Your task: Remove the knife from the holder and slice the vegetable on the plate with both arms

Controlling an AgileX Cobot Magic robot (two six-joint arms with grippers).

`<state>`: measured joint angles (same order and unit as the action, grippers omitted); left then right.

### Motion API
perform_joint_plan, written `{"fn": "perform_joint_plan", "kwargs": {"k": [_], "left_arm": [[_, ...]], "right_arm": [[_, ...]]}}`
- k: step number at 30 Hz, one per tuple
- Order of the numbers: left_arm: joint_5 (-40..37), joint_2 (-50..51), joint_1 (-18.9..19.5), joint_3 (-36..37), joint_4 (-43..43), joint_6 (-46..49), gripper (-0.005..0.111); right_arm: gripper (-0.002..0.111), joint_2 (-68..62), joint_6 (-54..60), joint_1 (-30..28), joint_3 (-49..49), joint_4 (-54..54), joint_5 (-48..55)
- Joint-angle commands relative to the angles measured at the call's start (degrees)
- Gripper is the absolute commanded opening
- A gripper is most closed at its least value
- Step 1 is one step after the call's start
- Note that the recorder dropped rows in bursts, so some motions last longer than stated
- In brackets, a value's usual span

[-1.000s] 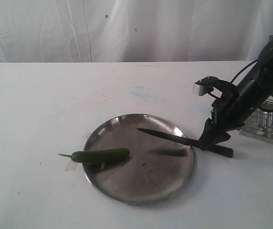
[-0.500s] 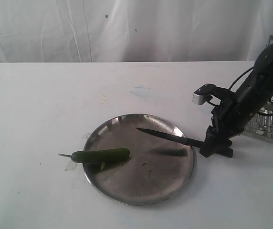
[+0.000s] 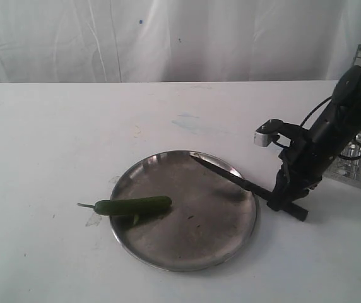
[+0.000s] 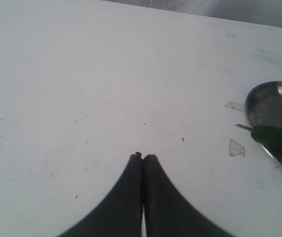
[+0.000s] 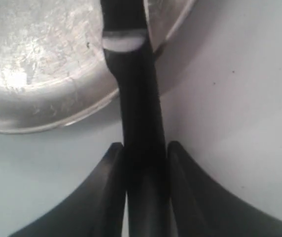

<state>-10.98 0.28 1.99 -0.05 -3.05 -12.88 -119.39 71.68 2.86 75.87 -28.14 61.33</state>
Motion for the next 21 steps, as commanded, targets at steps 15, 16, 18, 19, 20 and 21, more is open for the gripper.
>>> {"fn": "perform_joint_plan", "kwargs": {"k": [15,16,18,19,20,21], "left_arm": [[0.3,-0.3,-0.4,0.0,0.1,-0.1,0.0],[0.3,-0.3,-0.4,0.0,0.1,-0.1,0.0],[0.3,-0.3,-0.4,0.0,0.1,-0.1,0.0],[0.3,-0.3,-0.4,0.0,0.1,-0.1,0.0],[0.3,-0.3,-0.4,0.0,0.1,-0.1,0.0],[0.3,-0.3,-0.4,0.0,0.1,-0.1,0.0]], "right_arm": [[0.0,11.9,-51.3,10.7,-0.8,8.0,6.1],[0.0,11.9,-55.3,12.4,-2.2,12.6,7.2],[0.0,11.9,-56.8,15.7,-6.0,13.5,4.6],[0.0,11.9,-56.8,16.7,-6.4,13.4,3.3],[0.0,11.9,-56.8,17.3,-6.8,13.4,2.4],[0.0,11.9,-57.6,18.3,-7.1,13.4,1.4]]}}
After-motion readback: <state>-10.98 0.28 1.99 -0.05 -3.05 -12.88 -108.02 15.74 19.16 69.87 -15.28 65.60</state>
